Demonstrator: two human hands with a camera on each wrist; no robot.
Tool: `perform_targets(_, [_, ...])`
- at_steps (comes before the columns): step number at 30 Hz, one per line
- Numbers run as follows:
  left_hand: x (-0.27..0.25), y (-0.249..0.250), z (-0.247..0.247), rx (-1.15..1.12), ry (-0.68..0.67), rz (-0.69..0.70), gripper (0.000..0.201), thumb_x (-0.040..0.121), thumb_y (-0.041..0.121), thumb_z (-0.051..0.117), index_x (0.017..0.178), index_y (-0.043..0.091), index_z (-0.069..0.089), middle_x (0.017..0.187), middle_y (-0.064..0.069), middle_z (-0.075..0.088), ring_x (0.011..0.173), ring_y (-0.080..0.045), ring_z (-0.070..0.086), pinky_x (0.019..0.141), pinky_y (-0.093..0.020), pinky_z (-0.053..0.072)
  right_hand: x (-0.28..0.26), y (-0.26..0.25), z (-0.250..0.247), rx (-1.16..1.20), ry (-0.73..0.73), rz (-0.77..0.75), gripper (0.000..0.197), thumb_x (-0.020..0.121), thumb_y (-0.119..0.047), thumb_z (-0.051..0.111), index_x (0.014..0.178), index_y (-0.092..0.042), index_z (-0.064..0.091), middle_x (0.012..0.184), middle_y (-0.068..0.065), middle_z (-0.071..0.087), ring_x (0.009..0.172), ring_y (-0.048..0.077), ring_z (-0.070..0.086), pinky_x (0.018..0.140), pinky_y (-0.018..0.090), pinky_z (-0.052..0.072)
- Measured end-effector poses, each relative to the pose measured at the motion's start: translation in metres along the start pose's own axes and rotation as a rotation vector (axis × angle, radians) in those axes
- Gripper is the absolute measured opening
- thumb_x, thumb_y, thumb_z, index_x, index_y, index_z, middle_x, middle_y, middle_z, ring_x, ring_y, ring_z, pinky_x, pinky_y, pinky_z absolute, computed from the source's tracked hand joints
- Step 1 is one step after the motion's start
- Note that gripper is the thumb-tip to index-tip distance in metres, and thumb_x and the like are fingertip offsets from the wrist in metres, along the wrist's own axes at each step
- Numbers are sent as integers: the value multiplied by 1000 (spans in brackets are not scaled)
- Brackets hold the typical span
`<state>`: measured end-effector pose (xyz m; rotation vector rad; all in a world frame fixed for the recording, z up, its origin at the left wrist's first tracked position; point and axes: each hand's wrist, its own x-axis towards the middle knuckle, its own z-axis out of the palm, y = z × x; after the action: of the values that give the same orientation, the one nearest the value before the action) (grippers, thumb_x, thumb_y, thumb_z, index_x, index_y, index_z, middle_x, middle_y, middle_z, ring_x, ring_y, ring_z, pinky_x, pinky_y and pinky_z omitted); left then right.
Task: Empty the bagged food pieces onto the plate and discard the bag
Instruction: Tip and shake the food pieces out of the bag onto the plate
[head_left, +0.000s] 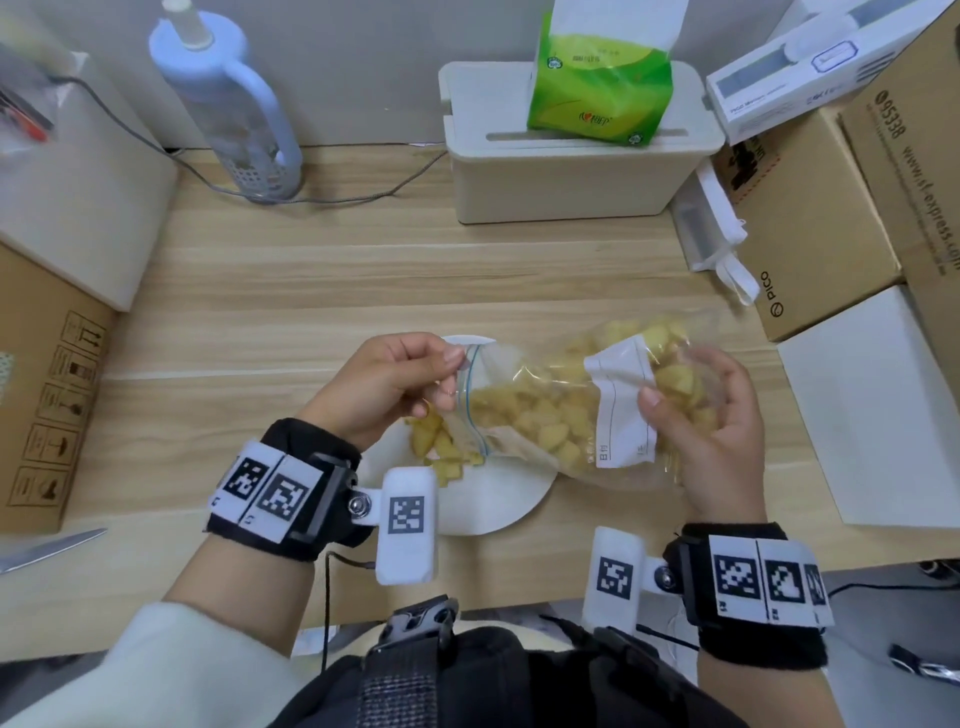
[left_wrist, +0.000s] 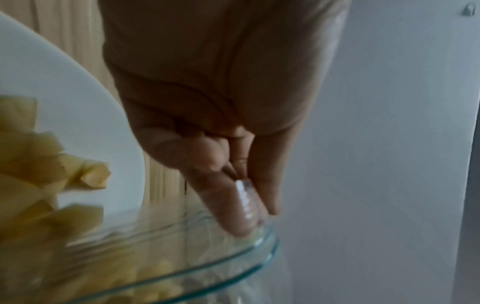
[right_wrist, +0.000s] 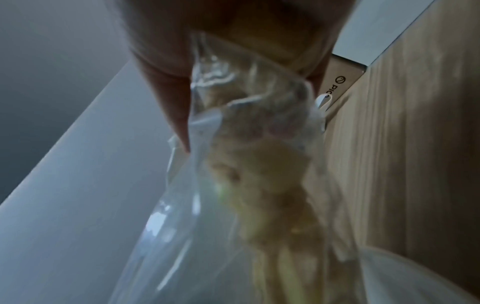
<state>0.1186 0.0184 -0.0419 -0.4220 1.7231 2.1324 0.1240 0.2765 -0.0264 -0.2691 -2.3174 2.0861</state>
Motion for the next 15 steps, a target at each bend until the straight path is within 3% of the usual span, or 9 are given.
perform_targets(3, [1, -7, -6, -13, 67, -61, 10, 75, 21, 61, 70, 12, 61, 44, 6, 59, 39, -2, 54, 35, -12, 32, 1, 1, 7, -45, -23, -5, 43, 71, -9, 73, 100, -34, 55, 110, -13, 57, 91, -11, 57, 83, 24, 49])
perform_targets(6, [3, -11, -6, 15, 79, -75, 11, 81, 15, 57, 72, 9, 59, 44, 6, 59, 38, -1, 53, 34, -11, 27, 1, 4, 13, -68, -24, 14, 43, 70, -9, 74, 98, -36, 55, 106, -17, 57, 89, -9, 58, 85, 33, 51])
perform_targets(9, [-1, -6, -4, -84, 38, -2, 12, 75, 18, 57, 66, 10, 58, 44, 5, 58, 37, -2, 52, 33, -11, 24, -1, 1, 10, -34, 12, -14, 43, 71, -9, 73, 96, -38, 54, 105, -17, 57, 84, -13, 58, 79, 21, 52])
perform_targets(11, [0, -7, -3, -169, 34, 14, 14, 72, 17, 56, 60, 12, 61, 43, 4, 58, 36, -3, 52, 33, -12, 26, 1, -1, 6, -30, 28, -43, 43, 70, -8, 73, 101, -32, 55, 104, -17, 57, 83, -16, 57, 74, 13, 51])
perform_targets(13, [2, -13, -1, -146, 66, -39, 16, 80, 12, 55, 64, 10, 59, 42, 4, 59, 36, -3, 54, 33, -11, 26, 2, 1, 6, -30, 31, -36, 46, 70, -5, 74, 108, -22, 55, 104, -18, 56, 84, -17, 57, 74, 14, 52])
perform_targets(15, [5, -16, 2, -88, 66, -65, 15, 83, 12, 53, 69, 8, 56, 43, 4, 59, 38, -2, 55, 33, -11, 26, 2, 3, 7, -50, 35, -32, 44, 70, -4, 73, 107, -20, 55, 104, -19, 56, 85, -18, 56, 75, 15, 50])
